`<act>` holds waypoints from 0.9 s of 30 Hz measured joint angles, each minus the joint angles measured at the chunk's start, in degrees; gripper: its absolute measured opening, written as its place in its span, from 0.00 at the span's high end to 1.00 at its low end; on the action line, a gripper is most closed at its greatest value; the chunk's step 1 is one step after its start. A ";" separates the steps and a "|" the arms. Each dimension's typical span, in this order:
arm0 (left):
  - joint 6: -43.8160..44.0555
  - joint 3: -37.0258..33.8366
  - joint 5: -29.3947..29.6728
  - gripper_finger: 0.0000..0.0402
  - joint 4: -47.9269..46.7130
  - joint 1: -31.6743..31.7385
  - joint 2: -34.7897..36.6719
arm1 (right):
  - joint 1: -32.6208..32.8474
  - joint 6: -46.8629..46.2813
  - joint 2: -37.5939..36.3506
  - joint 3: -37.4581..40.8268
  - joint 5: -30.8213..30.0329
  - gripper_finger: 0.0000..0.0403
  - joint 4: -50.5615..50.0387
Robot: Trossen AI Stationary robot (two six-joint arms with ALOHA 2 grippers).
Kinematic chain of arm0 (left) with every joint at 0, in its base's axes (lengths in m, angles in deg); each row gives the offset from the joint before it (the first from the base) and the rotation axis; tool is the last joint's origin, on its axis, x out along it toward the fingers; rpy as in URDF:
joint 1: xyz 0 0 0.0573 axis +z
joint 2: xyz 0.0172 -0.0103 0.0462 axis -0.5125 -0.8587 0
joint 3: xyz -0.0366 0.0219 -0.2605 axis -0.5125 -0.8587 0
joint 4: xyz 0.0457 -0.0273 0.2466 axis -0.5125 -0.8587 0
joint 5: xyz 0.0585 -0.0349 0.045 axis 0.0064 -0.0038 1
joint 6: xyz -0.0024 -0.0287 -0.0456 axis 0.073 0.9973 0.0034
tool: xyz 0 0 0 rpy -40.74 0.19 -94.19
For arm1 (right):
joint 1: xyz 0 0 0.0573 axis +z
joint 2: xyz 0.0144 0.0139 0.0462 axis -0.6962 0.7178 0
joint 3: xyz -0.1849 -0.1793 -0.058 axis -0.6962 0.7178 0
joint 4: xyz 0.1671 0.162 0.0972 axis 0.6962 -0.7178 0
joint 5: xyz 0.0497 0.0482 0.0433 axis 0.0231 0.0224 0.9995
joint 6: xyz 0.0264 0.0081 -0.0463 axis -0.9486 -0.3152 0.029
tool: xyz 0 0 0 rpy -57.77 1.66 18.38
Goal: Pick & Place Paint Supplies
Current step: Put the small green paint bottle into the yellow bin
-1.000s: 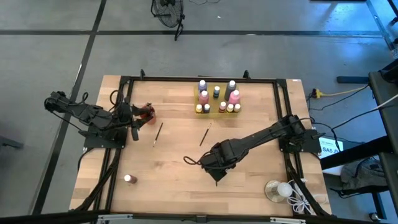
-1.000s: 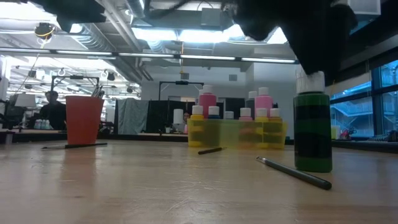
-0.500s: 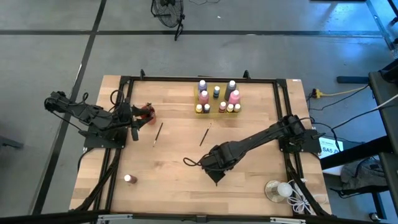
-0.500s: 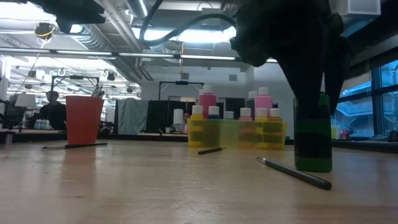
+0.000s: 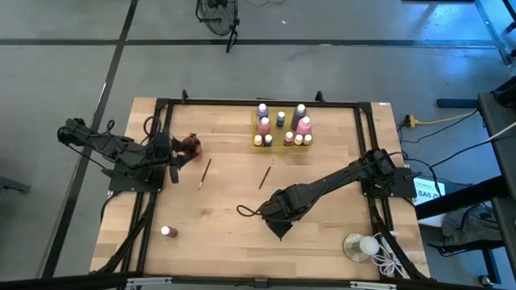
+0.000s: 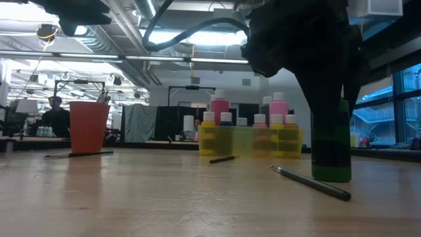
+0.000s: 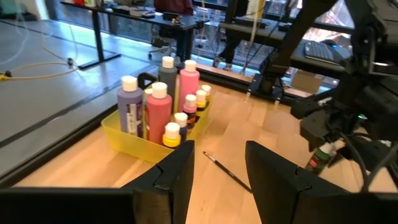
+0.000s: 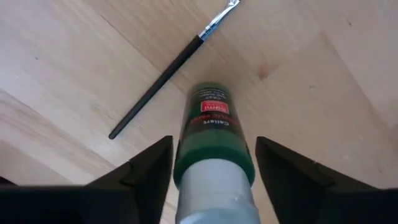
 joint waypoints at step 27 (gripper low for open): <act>2.27 0.00 -3.83 0.65 -0.15 0.01 0.01 | -5.96 13.14 0.00 -23.86 -2.05 0.65 -25.13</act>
